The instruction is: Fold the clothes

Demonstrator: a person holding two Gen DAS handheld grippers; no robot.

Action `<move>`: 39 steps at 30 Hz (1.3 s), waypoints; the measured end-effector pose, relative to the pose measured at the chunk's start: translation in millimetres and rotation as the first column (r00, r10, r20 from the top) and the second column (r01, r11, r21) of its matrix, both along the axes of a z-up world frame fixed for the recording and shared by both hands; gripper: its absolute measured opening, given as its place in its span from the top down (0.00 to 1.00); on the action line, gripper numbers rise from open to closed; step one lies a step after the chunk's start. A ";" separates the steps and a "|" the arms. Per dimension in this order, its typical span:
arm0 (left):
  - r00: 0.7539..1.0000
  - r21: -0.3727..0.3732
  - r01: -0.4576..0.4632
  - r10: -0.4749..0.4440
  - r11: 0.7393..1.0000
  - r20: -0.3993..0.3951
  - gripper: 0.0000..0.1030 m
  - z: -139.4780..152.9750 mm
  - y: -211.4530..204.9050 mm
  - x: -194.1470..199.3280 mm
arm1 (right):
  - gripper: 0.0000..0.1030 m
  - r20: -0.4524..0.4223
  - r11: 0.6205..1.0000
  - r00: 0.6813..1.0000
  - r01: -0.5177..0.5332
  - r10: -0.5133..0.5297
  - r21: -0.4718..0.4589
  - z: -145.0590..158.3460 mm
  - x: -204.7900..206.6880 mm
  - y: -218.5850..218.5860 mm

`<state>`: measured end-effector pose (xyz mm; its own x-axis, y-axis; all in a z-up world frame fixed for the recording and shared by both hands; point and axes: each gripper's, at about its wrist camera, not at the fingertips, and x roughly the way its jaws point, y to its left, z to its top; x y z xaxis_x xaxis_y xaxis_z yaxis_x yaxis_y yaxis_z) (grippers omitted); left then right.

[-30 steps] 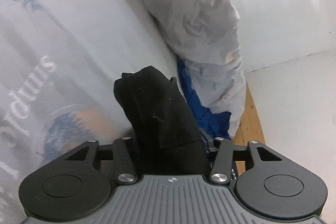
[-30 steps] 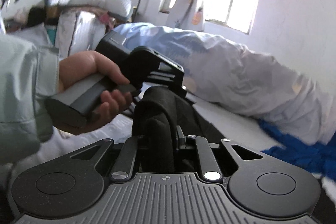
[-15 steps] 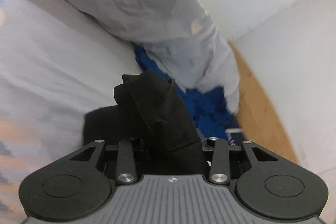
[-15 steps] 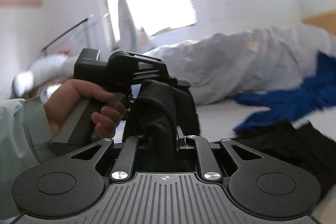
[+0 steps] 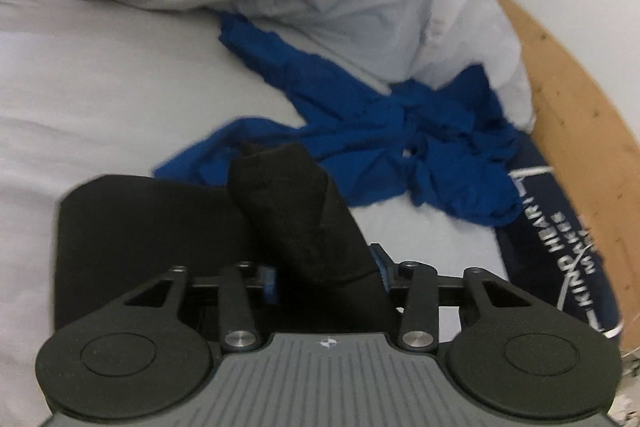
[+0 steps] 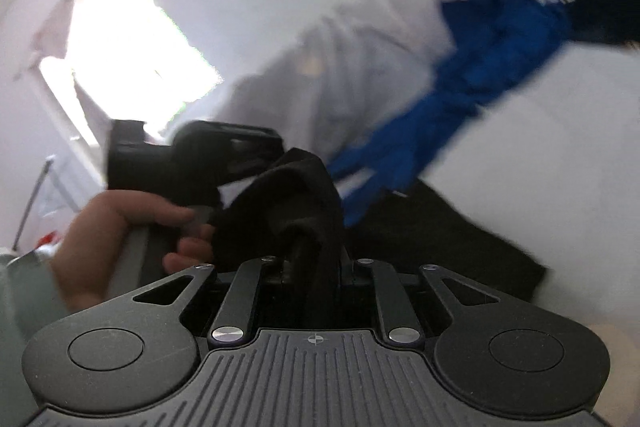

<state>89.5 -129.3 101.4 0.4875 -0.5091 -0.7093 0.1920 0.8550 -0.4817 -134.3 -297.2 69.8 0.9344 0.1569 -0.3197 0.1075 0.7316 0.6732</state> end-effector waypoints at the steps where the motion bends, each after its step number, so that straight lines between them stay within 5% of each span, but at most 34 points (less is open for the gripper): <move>1: 1.000 0.008 0.027 -0.027 1.000 0.001 0.30 -8.4 -10.7 1.9 | 0.81 -0.042 1.000 0.999 0.016 -0.015 0.014 -7.1 3.3 -9.9; 5: 0.995 0.007 0.101 -0.101 0.995 0.026 0.10 -30.4 -29.9 -7.9 | 0.77 -0.163 0.998 0.985 0.060 -0.059 -0.003 -21.6 1.3 -34.6; 7: 0.991 -0.035 0.117 -0.115 0.992 0.062 0.00 -30.1 -25.2 -14.1 | 0.59 -0.170 0.992 0.979 0.099 -0.111 -0.076 -15.4 -6.7 -41.1; 9: 0.991 -0.110 0.121 -0.115 0.986 0.063 0.00 -30.0 -12.8 -16.7 | 0.44 -0.165 0.977 0.972 0.142 -0.168 -0.158 -3.8 -17.5 -47.9; 15: 0.994 -0.254 0.107 -0.093 0.961 0.064 0.00 -15.7 49.5 -36.6 | 0.40 -0.053 0.950 0.976 0.194 -0.213 -0.244 24.1 -36.4 -58.7; 20: 0.978 -0.145 0.140 -0.113 0.980 0.177 0.00 -8.0 86.8 -76.0 | 0.34 0.010 0.945 0.981 0.189 -0.193 -0.268 47.5 -32.5 -58.3; 22: 0.964 -0.085 0.169 -0.147 0.982 0.220 0.00 -9.1 91.8 -93.2 | 0.23 0.047 0.947 0.986 0.167 -0.160 -0.275 57.4 -28.0 -46.8; 28: 0.924 0.043 0.244 -0.246 0.969 0.292 0.00 -23.6 62.5 -120.2 | 0.16 0.076 0.905 0.996 0.070 -0.042 -0.420 66.6 8.0 -0.7; 30: 0.901 0.108 0.277 -0.297 0.955 0.317 0.00 -25.6 54.8 -130.7 | 0.20 0.033 0.890 0.999 0.031 -0.018 -0.454 57.5 22.4 3.4; 32: 0.872 0.181 0.310 -0.355 0.933 0.338 0.00 -27.9 48.1 -141.9 | 0.44 -0.012 0.887 1.000 0.001 -0.008 -0.462 49.8 31.4 3.6; 34: 0.855 0.203 0.328 -0.382 0.922 0.351 0.00 -31.7 50.4 -150.9 | 0.79 -0.073 0.890 0.997 -0.026 -0.009 -0.455 38.2 40.3 1.3; 36: 0.851 0.188 0.342 -0.388 0.921 0.354 0.00 -33.3 57.6 -157.5 | 0.95 -0.109 0.872 0.994 -0.076 0.027 -0.484 27.6 45.3 5.1; 39: 0.850 0.186 0.355 -0.399 0.916 0.344 0.00 -33.0 60.7 -165.0 | 0.97 -0.108 0.795 0.990 -0.135 0.088 -0.592 23.4 44.6 24.3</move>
